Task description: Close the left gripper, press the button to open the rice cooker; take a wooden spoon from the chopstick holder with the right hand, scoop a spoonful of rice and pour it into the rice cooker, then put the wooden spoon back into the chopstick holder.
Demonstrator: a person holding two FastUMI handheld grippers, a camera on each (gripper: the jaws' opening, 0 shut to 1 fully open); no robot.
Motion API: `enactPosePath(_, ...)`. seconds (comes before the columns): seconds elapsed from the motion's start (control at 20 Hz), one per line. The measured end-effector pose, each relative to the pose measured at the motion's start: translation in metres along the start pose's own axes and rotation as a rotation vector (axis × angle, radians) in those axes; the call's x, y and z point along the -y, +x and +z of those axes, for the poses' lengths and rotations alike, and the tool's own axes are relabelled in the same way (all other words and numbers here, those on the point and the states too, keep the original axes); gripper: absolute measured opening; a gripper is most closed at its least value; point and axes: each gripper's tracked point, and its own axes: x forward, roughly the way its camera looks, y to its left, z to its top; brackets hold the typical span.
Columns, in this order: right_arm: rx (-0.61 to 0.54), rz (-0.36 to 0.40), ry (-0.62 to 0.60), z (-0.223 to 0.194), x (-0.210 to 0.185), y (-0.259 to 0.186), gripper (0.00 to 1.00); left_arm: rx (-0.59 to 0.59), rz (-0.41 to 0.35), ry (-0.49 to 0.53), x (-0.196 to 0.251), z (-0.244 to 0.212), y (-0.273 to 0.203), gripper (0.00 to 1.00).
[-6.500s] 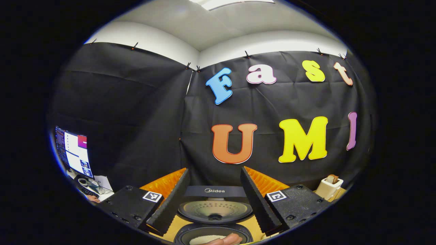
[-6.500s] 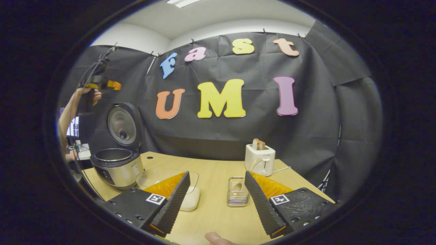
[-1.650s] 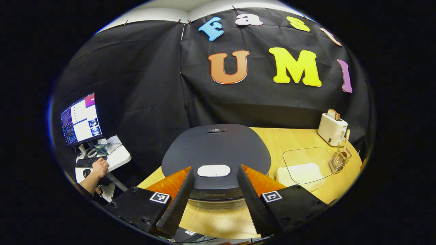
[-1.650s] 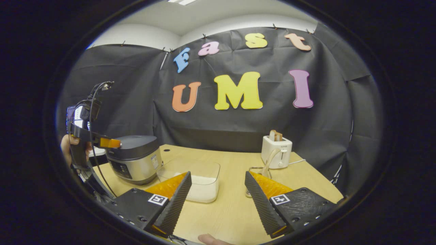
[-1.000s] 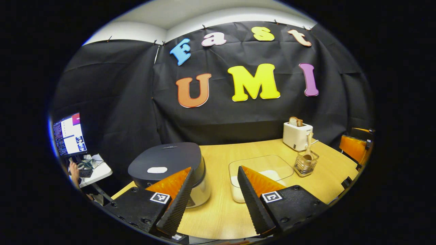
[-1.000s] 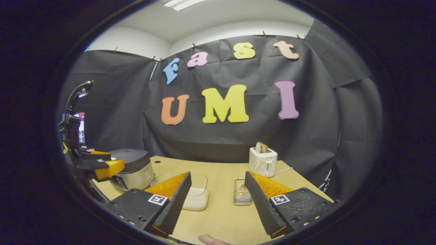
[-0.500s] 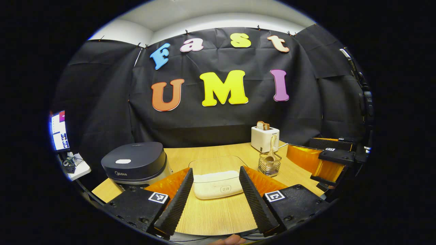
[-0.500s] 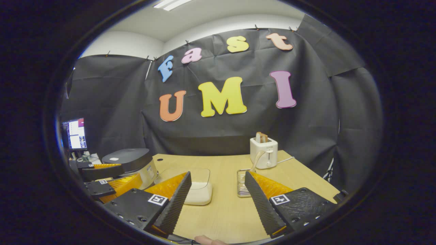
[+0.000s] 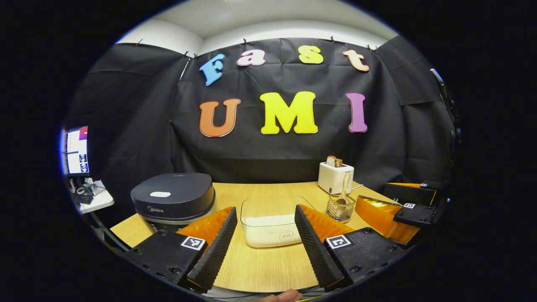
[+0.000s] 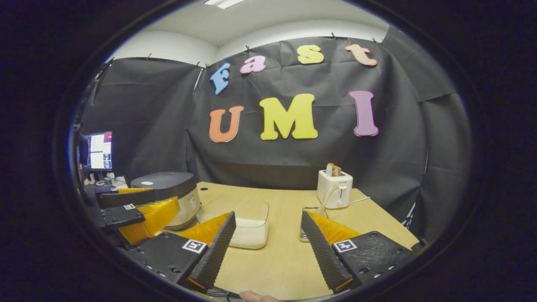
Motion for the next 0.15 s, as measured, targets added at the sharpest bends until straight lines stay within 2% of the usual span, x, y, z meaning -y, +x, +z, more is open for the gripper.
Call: enactPosePath(0.15, -0.005, 0.001, 0.002, -0.0009, 0.0017, -0.0006, 0.94, 0.026, 0.009, -0.007, 0.0, 0.0043, -0.0011, 0.89)
